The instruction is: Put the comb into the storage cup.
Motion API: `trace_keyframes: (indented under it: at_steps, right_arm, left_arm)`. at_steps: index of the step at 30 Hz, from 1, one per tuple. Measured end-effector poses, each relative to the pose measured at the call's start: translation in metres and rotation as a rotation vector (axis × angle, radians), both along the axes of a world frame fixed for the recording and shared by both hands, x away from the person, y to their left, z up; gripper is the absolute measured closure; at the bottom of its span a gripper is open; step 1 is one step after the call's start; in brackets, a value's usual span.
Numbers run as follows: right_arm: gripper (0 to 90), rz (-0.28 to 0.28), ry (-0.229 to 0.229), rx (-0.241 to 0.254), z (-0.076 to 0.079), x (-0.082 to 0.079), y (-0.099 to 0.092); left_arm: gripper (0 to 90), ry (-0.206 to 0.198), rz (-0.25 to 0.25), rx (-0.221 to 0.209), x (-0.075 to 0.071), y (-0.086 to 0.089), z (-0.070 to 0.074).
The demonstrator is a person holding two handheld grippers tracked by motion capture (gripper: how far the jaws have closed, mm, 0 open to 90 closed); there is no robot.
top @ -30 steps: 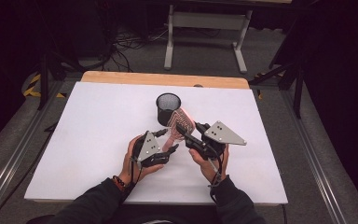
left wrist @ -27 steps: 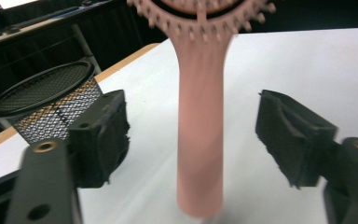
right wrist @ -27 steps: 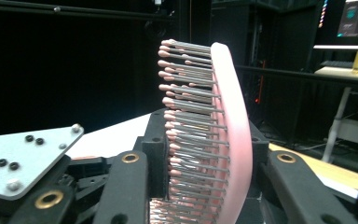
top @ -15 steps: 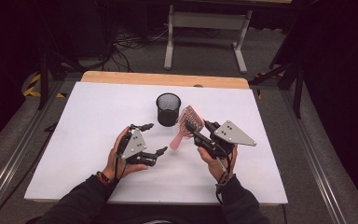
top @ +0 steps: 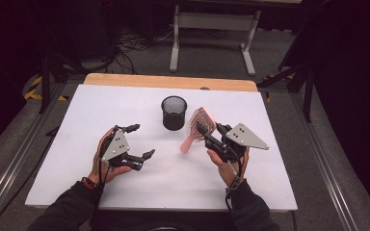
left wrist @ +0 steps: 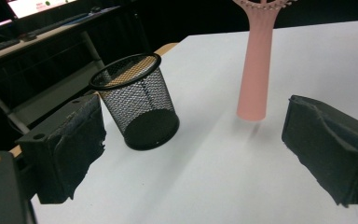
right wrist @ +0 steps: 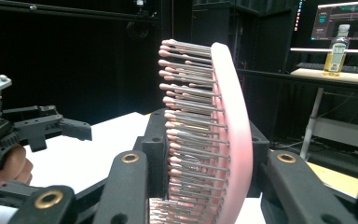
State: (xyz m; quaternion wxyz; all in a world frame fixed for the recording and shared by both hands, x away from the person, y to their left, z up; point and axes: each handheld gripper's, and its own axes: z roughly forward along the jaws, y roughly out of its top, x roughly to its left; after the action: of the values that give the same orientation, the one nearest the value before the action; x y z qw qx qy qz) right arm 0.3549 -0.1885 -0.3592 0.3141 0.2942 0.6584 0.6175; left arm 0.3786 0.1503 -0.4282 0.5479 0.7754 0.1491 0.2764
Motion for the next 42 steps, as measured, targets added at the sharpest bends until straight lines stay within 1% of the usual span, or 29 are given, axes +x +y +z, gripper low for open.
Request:
trace_keyframes:
  at_steps: [1,3,4,5,7,8,10,12,16,18,20,21,22,24,29,32,33,34,37,39,42]
  right_arm:
    - [64.1,0.008,-0.004,0.000,0.000,0.000,-0.001]
    - [64.1,-0.003,0.000,-0.003,0.000,0.000,-0.002]
    - [64.2,-0.006,0.001,-0.005,0.000,0.000,-0.002]
    - [64.1,-0.007,0.001,-0.007,0.000,0.000,-0.002]
    - [64.2,-0.007,-0.001,-0.005,0.001,0.000,-0.002]
    - [64.2,-0.008,-0.010,-0.011,0.001,0.000,-0.003]
    - [64.2,-0.007,-0.010,-0.011,0.002,0.000,-0.003]
    - [64.2,-0.009,-0.010,-0.017,0.002,-0.001,-0.003]
    - [64.1,-0.010,-0.012,-0.019,0.002,-0.002,-0.004]
    - [64.1,-0.010,-0.014,-0.021,0.003,-0.002,-0.004]
    - [64.2,-0.007,-0.023,-0.023,0.003,-0.002,-0.005]
    - [64.2,-0.007,-0.023,-0.023,0.003,-0.002,-0.005]
    - [64.2,-0.008,-0.020,-0.021,0.004,-0.002,-0.006]
    - [64.1,-0.009,-0.020,-0.024,0.004,-0.002,-0.007]
    - [64.2,-0.009,-0.020,-0.028,0.005,-0.002,-0.008]
    - [64.2,-0.008,-0.028,-0.030,0.006,-0.002,-0.009]
    - [64.2,-0.008,-0.029,-0.029,0.006,-0.002,-0.009]
    - [64.2,-0.008,-0.029,-0.027,0.006,-0.002,-0.009]
    - [64.2,-0.011,-0.031,-0.029,0.007,-0.003,-0.010]
    - [64.2,-0.016,-0.036,-0.030,0.008,-0.003,-0.011]
    - [64.2,-0.020,-0.038,-0.029,0.010,-0.002,-0.012]
  left_arm:
    - [6.7,-0.003,0.001,0.006,-0.001,0.001,0.000]
    - [6.6,0.004,-0.005,-0.003,-0.004,0.005,-0.001]
    - [6.6,0.007,-0.008,-0.001,-0.004,0.007,-0.002]
    - [6.4,0.010,-0.008,0.006,-0.005,0.009,-0.002]
    - [6.2,0.001,-0.005,0.020,-0.007,0.013,-0.004]
    - [5.8,-0.002,-0.004,0.028,-0.008,0.015,-0.005]
    - [5.8,-0.007,0.003,0.033,-0.010,0.020,-0.007]
    - [4.9,0.012,0.008,0.023,-0.010,0.026,-0.008]
    - [4.7,0.028,0.020,0.012,-0.011,0.037,-0.010]
    - [4.8,0.046,0.019,-0.001,-0.011,0.041,-0.010]
    - [4.3,0.036,0.037,0.022,-0.013,0.043,-0.010]
    - [4.3,0.034,0.039,0.022,-0.014,0.044,-0.010]
    - [4.3,0.042,0.035,0.003,-0.015,0.046,-0.011]
    - [4.3,0.047,0.034,0.003,-0.016,0.049,-0.011]
    - [4.4,0.048,0.049,-0.002,-0.020,0.057,-0.013]
    - [4.5,0.046,0.059,0.007,-0.022,0.063,-0.015]
    - [4.5,0.048,0.061,0.003,-0.023,0.065,-0.015]
    - [4.5,0.052,0.062,0.011,-0.023,0.067,-0.016]
    - [4.4,0.059,0.069,0.010,-0.025,0.073,-0.018]
    - [4.3,0.071,0.083,-0.002,-0.025,0.078,-0.020]
    - [4.3,0.082,0.082,-0.009,-0.025,0.082,-0.021]
